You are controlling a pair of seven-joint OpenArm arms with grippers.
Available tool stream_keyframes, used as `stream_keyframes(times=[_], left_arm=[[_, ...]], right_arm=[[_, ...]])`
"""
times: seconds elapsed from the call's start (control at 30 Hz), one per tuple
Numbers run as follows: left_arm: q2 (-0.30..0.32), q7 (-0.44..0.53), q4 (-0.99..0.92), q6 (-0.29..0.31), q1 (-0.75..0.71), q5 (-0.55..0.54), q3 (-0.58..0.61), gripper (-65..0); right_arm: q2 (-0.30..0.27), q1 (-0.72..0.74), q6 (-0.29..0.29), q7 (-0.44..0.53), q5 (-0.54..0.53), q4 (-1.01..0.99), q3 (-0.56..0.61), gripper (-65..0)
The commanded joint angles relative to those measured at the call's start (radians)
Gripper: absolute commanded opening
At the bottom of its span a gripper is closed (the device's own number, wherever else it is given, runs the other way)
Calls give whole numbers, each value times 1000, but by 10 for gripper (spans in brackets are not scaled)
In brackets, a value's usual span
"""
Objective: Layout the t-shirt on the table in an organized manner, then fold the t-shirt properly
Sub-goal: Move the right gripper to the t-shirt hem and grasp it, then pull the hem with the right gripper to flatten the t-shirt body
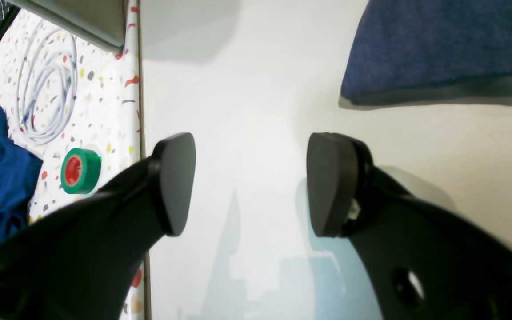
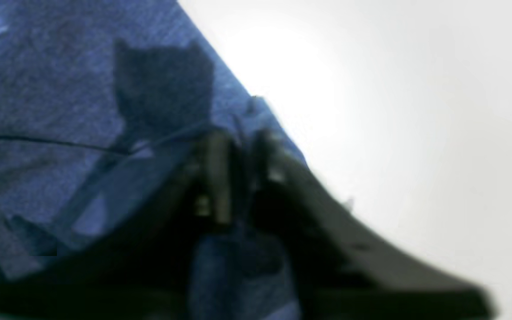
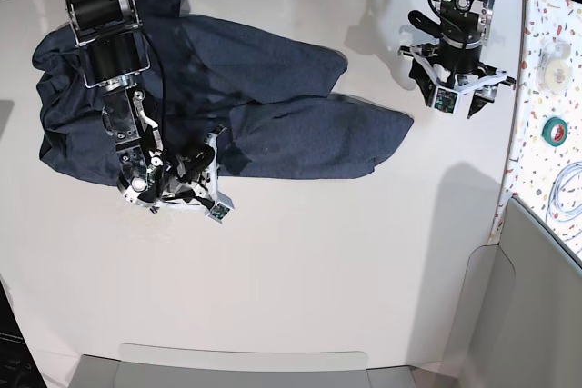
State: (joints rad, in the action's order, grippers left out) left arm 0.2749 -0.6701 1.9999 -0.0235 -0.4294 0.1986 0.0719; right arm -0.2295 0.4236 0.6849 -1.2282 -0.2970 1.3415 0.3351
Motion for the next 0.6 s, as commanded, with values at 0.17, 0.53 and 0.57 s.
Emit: stream_keyframes(times=[0.17, 0.53, 0.57], left_arm=[[7, 19, 15, -10, -1, 11, -4, -264], [7, 19, 15, -10, -6, 14, -4, -264], [7, 19, 15, -10, -6, 14, -4, -264]], right_arm=[[-6, 24, 11, 12, -5, 112, -9, -650], [0, 83, 9, 28, 187, 131, -253, -650], [22, 96, 9, 49, 255, 123, -268, -650]])
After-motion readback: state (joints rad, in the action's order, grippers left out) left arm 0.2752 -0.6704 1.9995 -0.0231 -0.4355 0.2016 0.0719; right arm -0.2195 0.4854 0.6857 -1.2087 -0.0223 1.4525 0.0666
